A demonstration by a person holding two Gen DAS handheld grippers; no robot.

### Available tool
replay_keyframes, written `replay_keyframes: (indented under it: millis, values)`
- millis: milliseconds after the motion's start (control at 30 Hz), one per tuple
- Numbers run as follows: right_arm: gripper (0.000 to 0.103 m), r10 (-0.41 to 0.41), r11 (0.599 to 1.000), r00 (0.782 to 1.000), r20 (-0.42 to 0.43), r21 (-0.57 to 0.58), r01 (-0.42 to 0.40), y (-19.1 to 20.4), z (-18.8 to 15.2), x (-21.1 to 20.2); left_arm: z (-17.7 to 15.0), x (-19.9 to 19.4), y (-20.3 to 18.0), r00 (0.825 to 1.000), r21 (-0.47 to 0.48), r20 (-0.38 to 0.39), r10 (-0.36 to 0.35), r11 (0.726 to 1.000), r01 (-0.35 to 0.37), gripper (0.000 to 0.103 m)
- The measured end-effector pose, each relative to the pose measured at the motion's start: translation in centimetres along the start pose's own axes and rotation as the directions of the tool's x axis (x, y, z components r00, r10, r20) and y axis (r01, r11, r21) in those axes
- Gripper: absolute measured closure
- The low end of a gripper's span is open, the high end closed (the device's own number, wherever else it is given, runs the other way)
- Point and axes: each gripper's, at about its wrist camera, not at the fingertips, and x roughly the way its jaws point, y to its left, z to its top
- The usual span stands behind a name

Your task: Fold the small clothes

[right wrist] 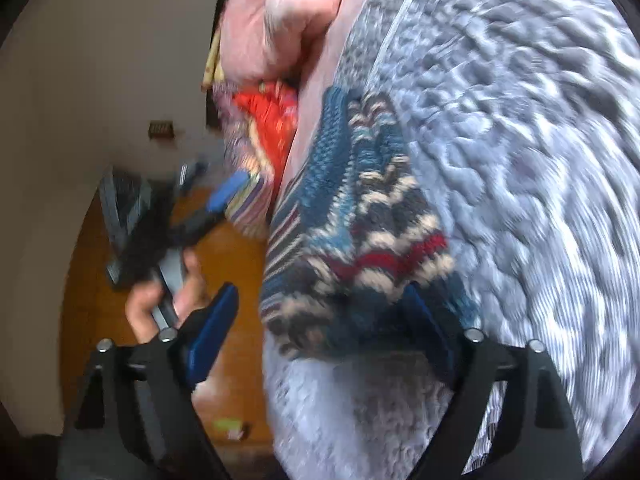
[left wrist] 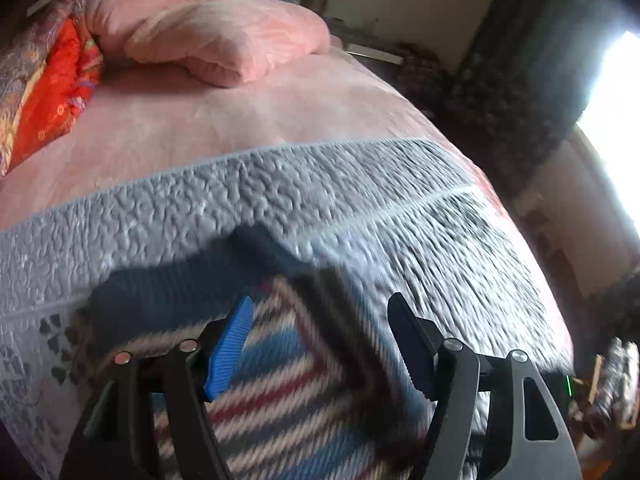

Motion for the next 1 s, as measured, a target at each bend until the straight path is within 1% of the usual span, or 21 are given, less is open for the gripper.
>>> replay_keyframes:
  millis: [67, 100, 133, 233, 300, 367, 400, 433, 467, 533, 600, 633, 733, 800, 867, 900, 933, 967, 1000]
  values:
    - [0.016, 0.034, 0.999, 0.997, -0.068, 0.034, -0.032, 0.2, 2.4, 0.6, -1.7, -1.1, 1.5, 0.996, -0.063, -0.032, -0.085, 0.995, 0.083, 0.033]
    - [0.015, 0.043, 0.998, 0.995, -0.094, 0.042, -0.039, 0.3, 3.3, 0.9, -2.2, -1.5, 1.9, 0.993, -0.082, -0.039, -0.114, 0.99, 0.111, 0.033]
    - [0.015, 0.052, 0.997, 0.989, -0.141, 0.064, -0.044, 0.3, 4.6, 1.9, -3.2, -1.9, 2.4, 0.988, -0.102, -0.047, -0.145, 0.985, 0.14, 0.033]
    - [0.017, 0.024, 0.997, 0.979, -0.202, 0.082, -0.008, 0.5, 7.5, 3.7, -5.3, -2.7, 3.7, 0.979, -0.142, -0.053, -0.195, 0.972, 0.186, 0.033]
    - [0.021, 0.01, 0.996, 0.972, -0.234, 0.093, 0.012, 0.7, 9.0, 5.0, -6.2, -2.6, 4.5, 0.97, -0.178, -0.055, -0.238, 0.958, 0.225, 0.034]
    - [0.03, -0.021, 0.996, 0.966, -0.257, 0.077, 0.042, 1.1, 10.4, 6.3, -7.0, -2.4, 5.0, 0.964, -0.199, -0.063, -0.26, 0.949, 0.243, 0.035]
    - [0.051, -0.052, 0.996, 0.963, -0.263, 0.062, 0.07, 1.3, 10.9, 7.0, -7.2, -2.3, 5.3, 0.961, -0.208, -0.065, -0.27, 0.945, 0.252, 0.035]
    - [0.079, -0.118, 0.992, 0.958, -0.263, 0.016, 0.127, 1.8, 11.3, 7.5, -7.6, -2.2, 5.5, 0.957, -0.221, -0.064, -0.284, 0.939, 0.264, 0.035]
    - [0.08, -0.155, 0.988, 0.954, -0.255, -0.023, 0.154, 2.2, 11.5, 7.7, -8.0, -2.2, 5.7, 0.954, -0.23, -0.06, -0.295, 0.934, 0.274, 0.035]
    - [0.083, -0.167, 0.985, 0.961, -0.221, -0.07, 0.155, 2.9, 11.5, 6.9, -8.2, -2.4, 6.0, 0.944, -0.25, -0.047, -0.327, 0.919, 0.306, 0.035]
    - [0.084, -0.154, 0.986, 0.974, -0.164, -0.082, 0.142, 3.1, 11.4, 5.3, -8.5, -2.4, 6.4, 0.931, -0.27, -0.033, -0.362, 0.9, 0.341, 0.035]
    - [0.084, -0.168, 0.985, 0.975, -0.146, -0.069, 0.16, 2.3, 11.4, 4.7, -8.6, -2.2, 6.6, 0.927, -0.279, -0.032, -0.374, 0.894, 0.351, 0.035]
    - [0.084, -0.209, 0.978, 0.965, -0.158, -0.022, 0.208, -0.8, 10.8, 4.3, -9.3, -1.4, 7.1, 0.913, -0.313, -0.041, -0.405, 0.873, 0.373, 0.035]
    - [0.083, -0.193, 0.981, 0.969, -0.154, -0.005, 0.194, -1.5, 10.7, 4.4, -9.7, -1.0, 7.1, 0.907, -0.324, -0.043, -0.42, 0.864, 0.385, 0.035]
    - [0.076, -0.202, 0.979, 0.97, -0.133, -0.026, 0.2, -0.9, 10.5, 3.9, -9.9, -0.5, 7.6, 0.9, -0.353, -0.039, -0.435, 0.848, 0.395, 0.036]
    - [0.066, -0.208, 0.978, 0.971, -0.119, -0.037, 0.205, -0.4, 10.1, 3.0, -9.8, -0.5, 7.7, 0.896, -0.362, -0.036, -0.443, 0.841, 0.402, 0.038]
    - [0.047, -0.212, 0.977, 0.972, -0.106, -0.048, 0.208, 0.3, 10.0, 2.4, -9.7, -0.8, 7.7, 0.876, -0.374, -0.018, -0.482, 0.816, 0.442, 0.039]
    - [0.041, -0.23, 0.97, 0.968, -0.095, -0.099, 0.221, 1.8, 9.1, 1.3, -9.5, -1.2, 7.5, 0.858, -0.371, -0.006, -0.513, 0.798, 0.474, 0.039]
    - [0.038, -0.232, 0.966, 0.967, -0.103, -0.138, 0.217, 2.8, 8.5, 0.9, -9.3, -1.5, 7.2, 0.851, -0.357, -0.002, -0.524, 0.796, 0.489, 0.039]
